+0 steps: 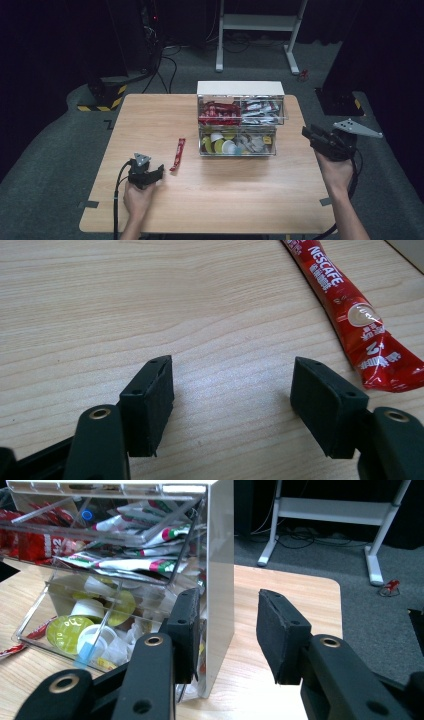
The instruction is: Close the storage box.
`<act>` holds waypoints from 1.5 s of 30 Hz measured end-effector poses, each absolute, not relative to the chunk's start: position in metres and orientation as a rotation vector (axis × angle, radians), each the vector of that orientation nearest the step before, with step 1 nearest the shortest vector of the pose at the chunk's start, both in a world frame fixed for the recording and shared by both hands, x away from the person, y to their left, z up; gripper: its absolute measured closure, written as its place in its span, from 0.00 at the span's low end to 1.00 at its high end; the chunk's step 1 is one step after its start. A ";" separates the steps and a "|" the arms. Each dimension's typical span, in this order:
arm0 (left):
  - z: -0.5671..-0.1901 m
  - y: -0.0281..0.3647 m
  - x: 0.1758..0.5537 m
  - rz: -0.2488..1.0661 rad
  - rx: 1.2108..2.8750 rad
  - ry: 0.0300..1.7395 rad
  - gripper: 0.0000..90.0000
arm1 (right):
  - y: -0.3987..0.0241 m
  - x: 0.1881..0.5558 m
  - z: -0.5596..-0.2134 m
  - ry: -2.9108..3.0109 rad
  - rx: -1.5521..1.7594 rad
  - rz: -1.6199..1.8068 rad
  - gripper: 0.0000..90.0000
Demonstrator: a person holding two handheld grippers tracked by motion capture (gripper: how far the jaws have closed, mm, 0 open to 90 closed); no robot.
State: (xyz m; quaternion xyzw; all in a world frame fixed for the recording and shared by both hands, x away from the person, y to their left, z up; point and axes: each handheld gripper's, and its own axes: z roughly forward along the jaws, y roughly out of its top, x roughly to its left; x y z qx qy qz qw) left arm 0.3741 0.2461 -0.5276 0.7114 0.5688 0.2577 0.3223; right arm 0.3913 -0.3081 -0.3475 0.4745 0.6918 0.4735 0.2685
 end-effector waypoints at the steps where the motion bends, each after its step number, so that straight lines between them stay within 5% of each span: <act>1: -0.528 0.246 0.374 0.677 1.868 1.493 0.38 | -0.309 0.391 -0.349 1.867 1.282 1.277 0.68; 45: -0.528 0.246 0.374 0.675 1.869 1.493 0.38 | -0.303 0.393 -0.438 1.914 1.428 1.172 0.61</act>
